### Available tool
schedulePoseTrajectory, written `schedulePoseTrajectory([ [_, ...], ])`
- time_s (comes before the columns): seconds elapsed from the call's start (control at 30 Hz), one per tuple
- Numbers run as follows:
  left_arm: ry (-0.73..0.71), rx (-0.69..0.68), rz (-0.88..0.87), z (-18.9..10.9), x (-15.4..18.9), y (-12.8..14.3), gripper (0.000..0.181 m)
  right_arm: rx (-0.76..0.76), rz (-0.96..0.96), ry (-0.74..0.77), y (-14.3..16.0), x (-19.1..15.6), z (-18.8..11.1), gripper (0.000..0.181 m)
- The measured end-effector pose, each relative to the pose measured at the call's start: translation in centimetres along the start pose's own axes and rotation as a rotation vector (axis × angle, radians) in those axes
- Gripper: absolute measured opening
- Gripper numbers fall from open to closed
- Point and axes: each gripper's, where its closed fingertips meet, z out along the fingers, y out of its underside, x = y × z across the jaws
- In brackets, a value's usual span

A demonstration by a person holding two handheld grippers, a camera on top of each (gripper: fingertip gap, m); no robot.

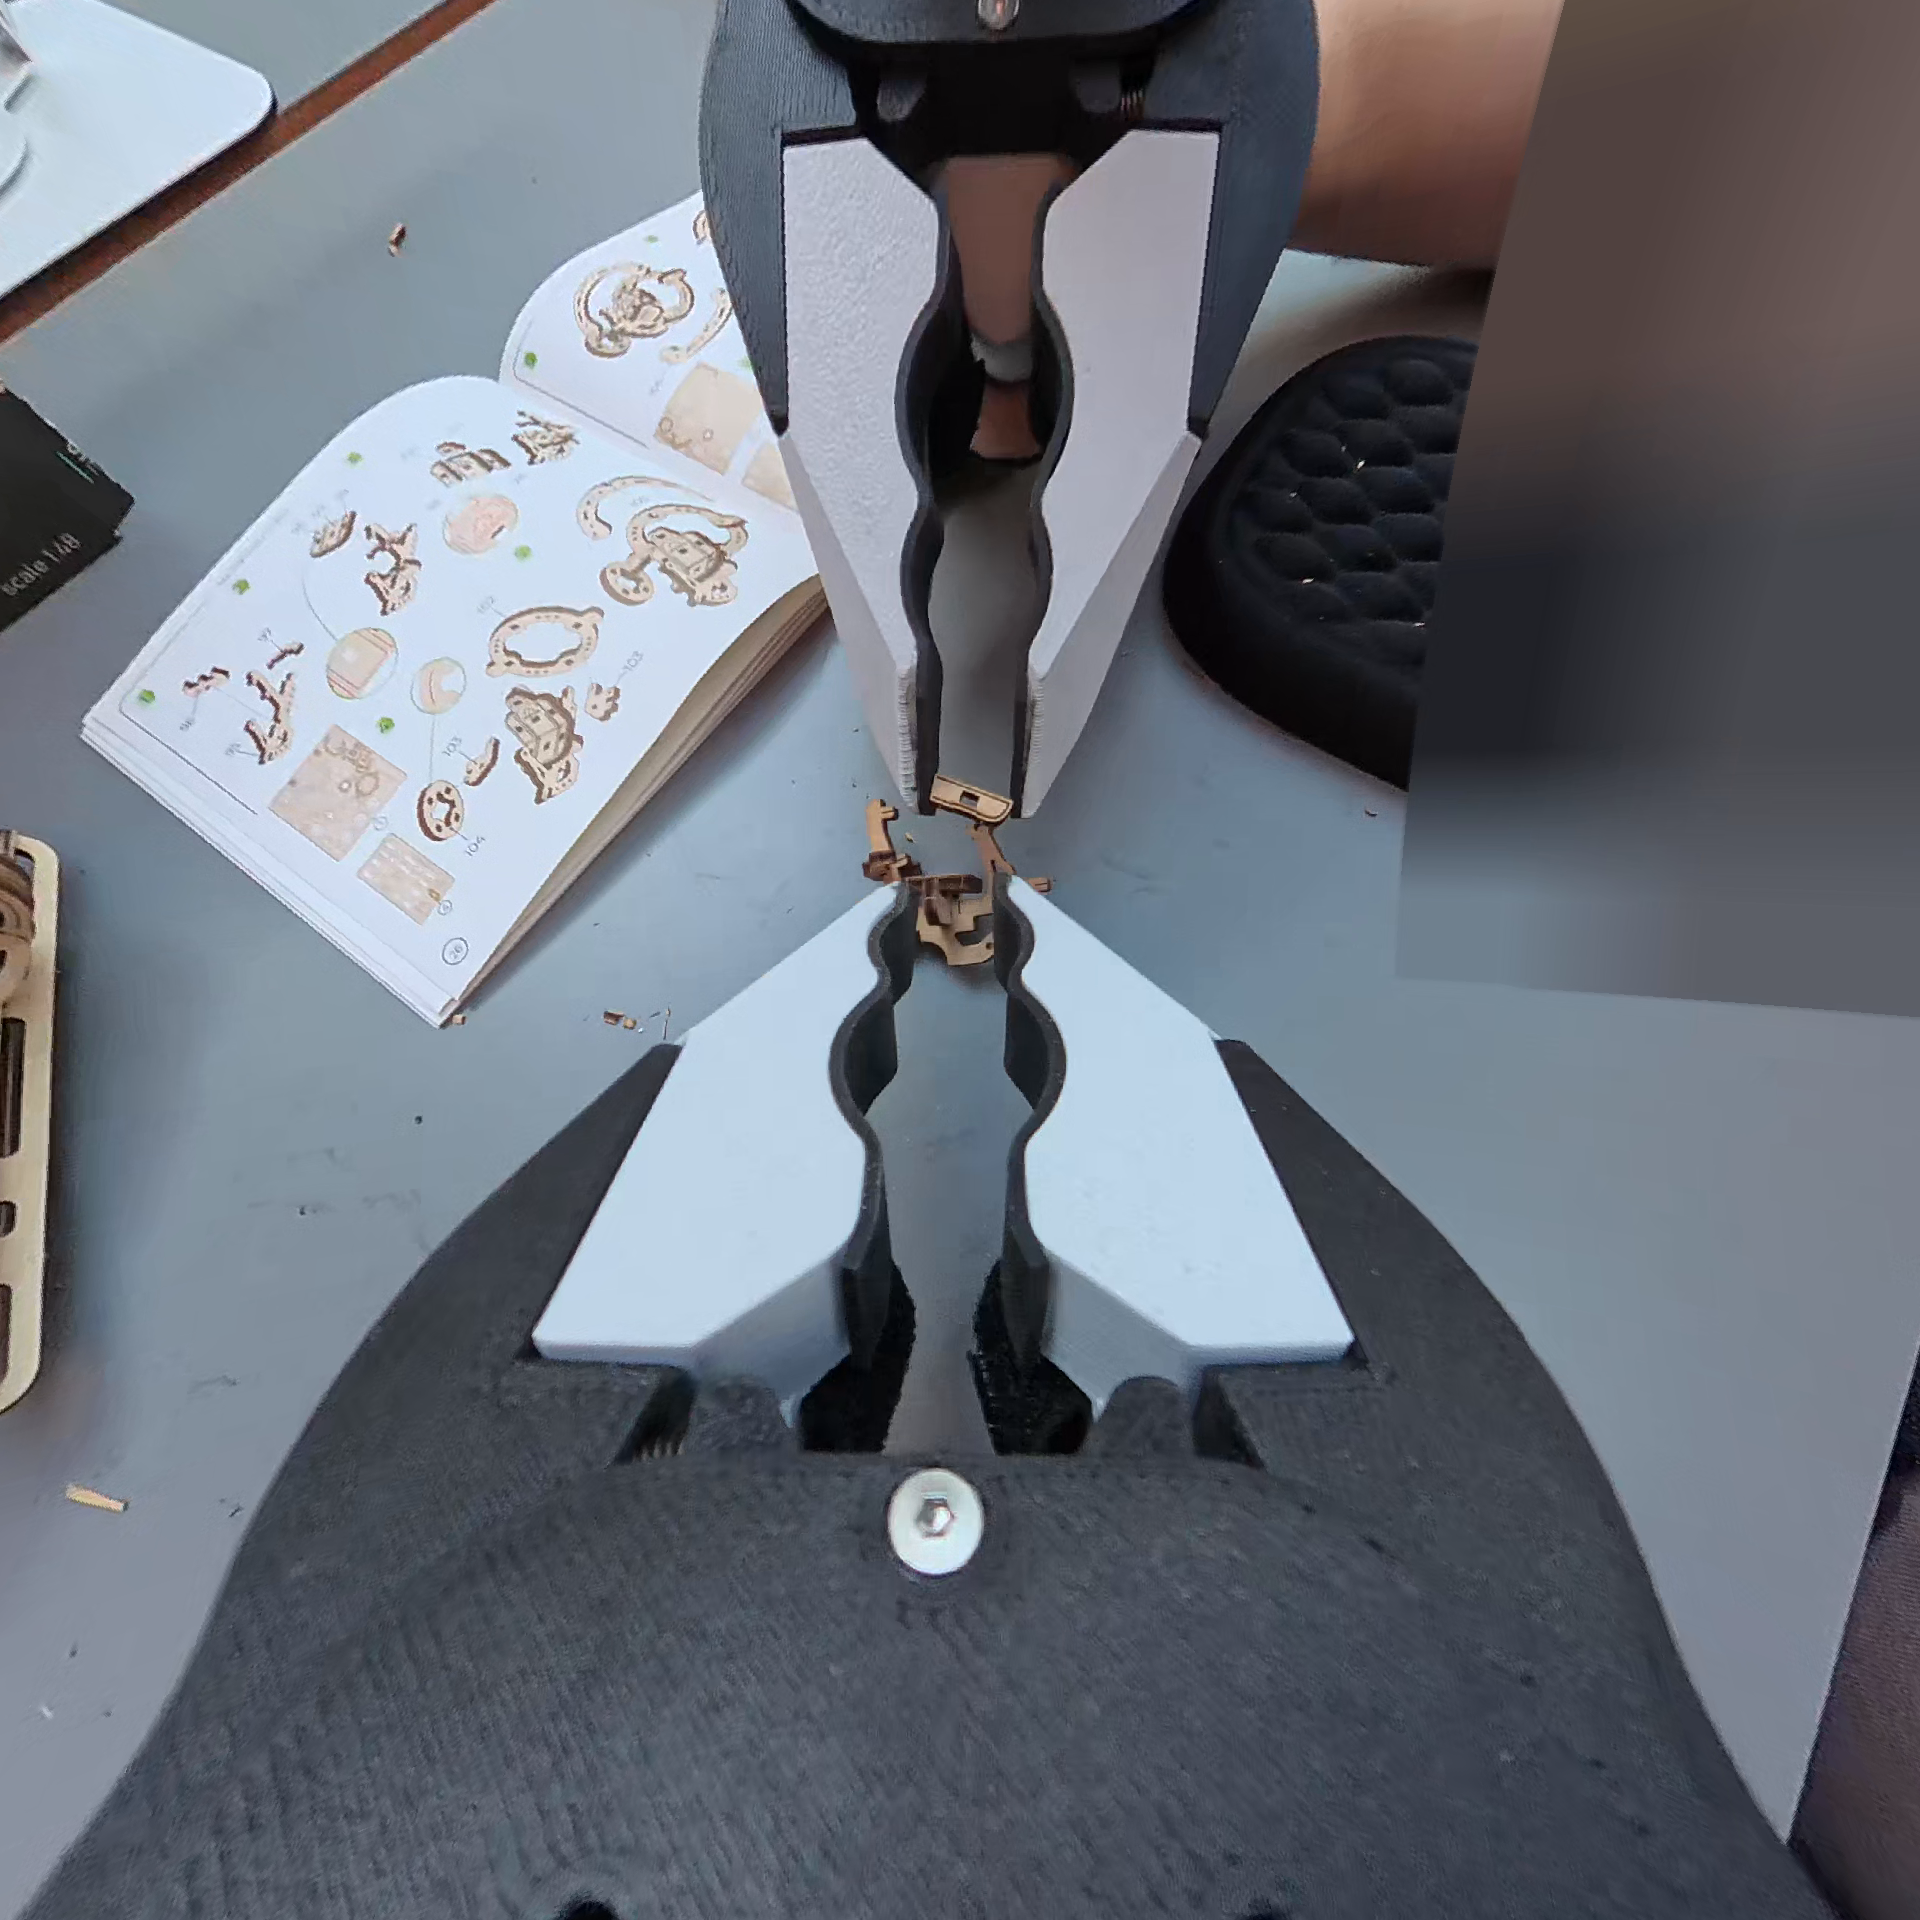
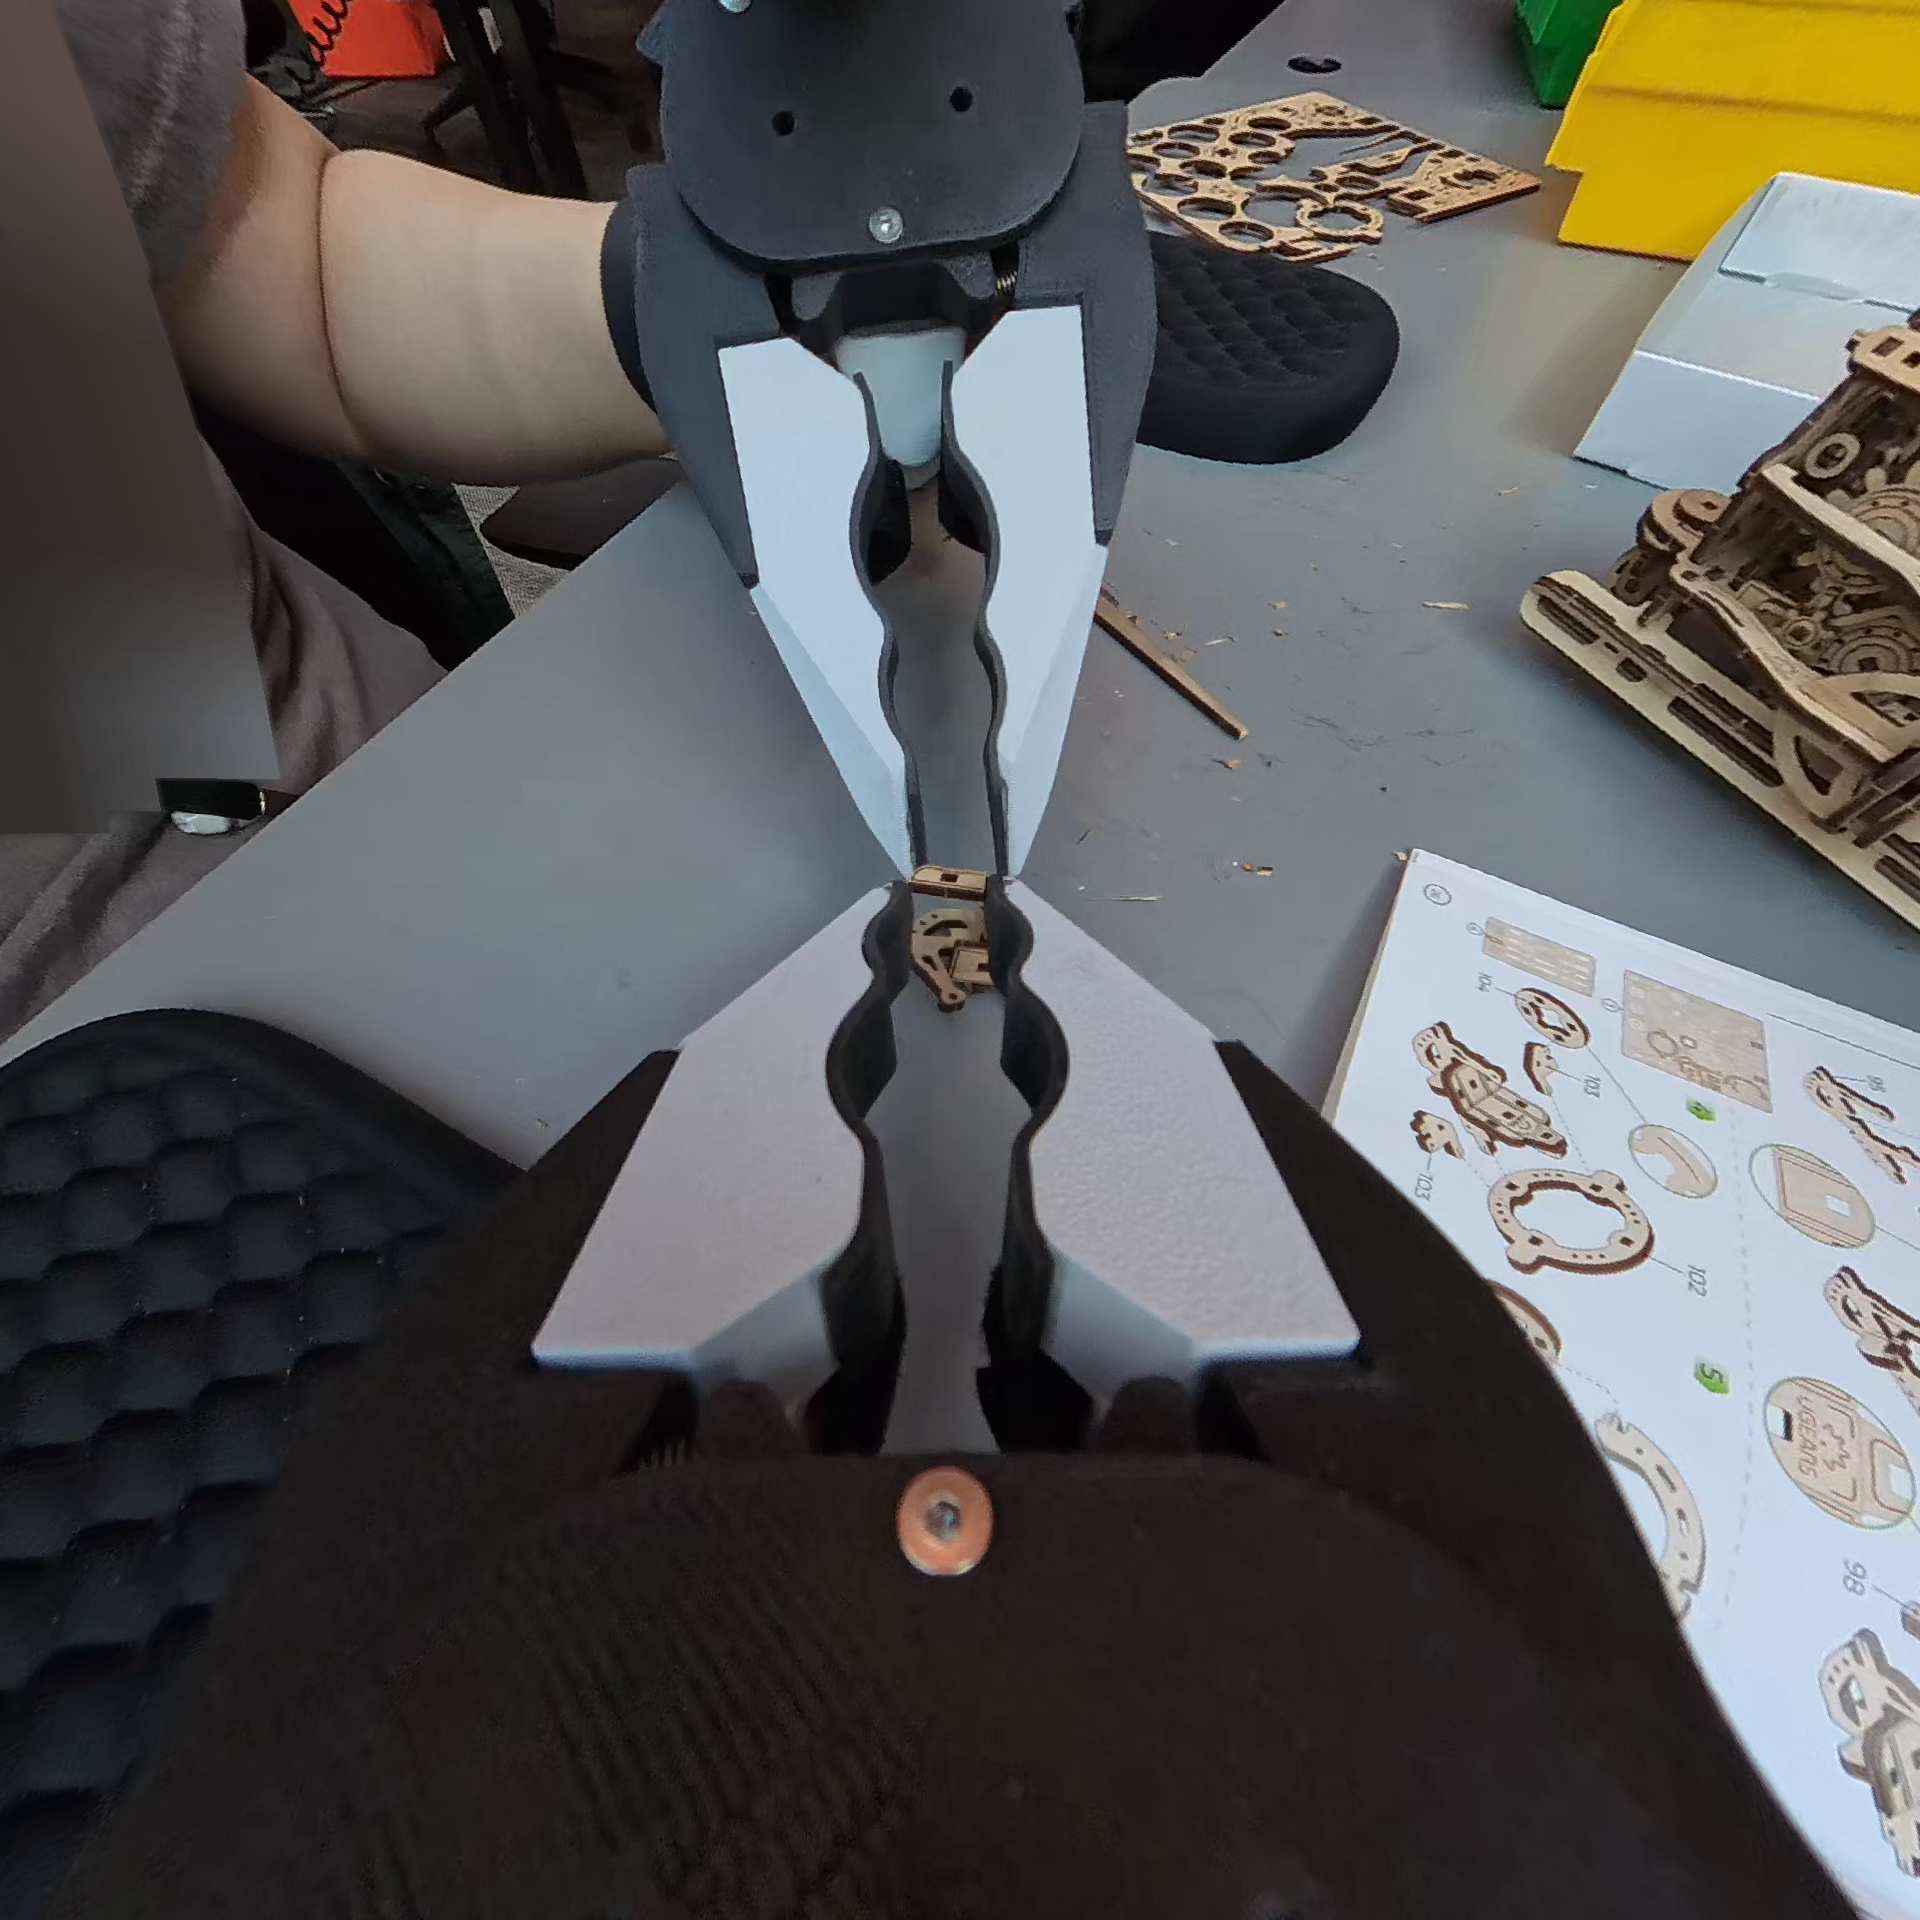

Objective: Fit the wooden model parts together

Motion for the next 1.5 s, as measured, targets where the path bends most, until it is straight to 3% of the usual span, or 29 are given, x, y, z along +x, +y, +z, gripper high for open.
schedulePoseTrajectory([
  [0.13,0.044,0.016,-0.082,-0.2,0.2,-0.5,0.010,0.058,-0.053,0.013,-0.9,-0.3,-0.2,0.013],
  [0.27,0.181,0.064,-0.238,-1.0,1.4,-1.7,0.012,0.093,-0.131,0.073,-1.9,-0.3,-0.6,0.013],
  [0.6,0.263,0.209,-0.501,-2.7,1.9,-3.8,0.021,0.132,-0.411,0.222,-4.0,-1.9,-1.4,0.013],
  [0.73,0.390,0.296,-0.586,-3.8,2.9,-5.1,0.018,0.109,-0.457,0.247,-4.0,-2.2,-1.2,0.013],
  [0.93,0.388,0.302,-0.648,-3.9,3.0,-5.1,0.000,0.102,-0.532,0.276,-4.8,-3.1,-1.2,0.013],
  [1.03,0.338,0.314,-0.655,-4.1,2.7,-5.2,0.000,0.091,-0.555,0.322,-5.0,-2.8,-1.2,0.013],
  [1.33,-0.045,0.270,-0.590,-4.7,0.3,-4.6,0.000,-0.056,-0.544,0.586,-5.8,-1.0,-0.6,0.019],
  [1.5,-0.098,0.261,-0.605,-5.0,0.1,-4.5,0.000,-0.089,-0.530,0.654,-6.2,-0.7,-0.6,0.014],
])
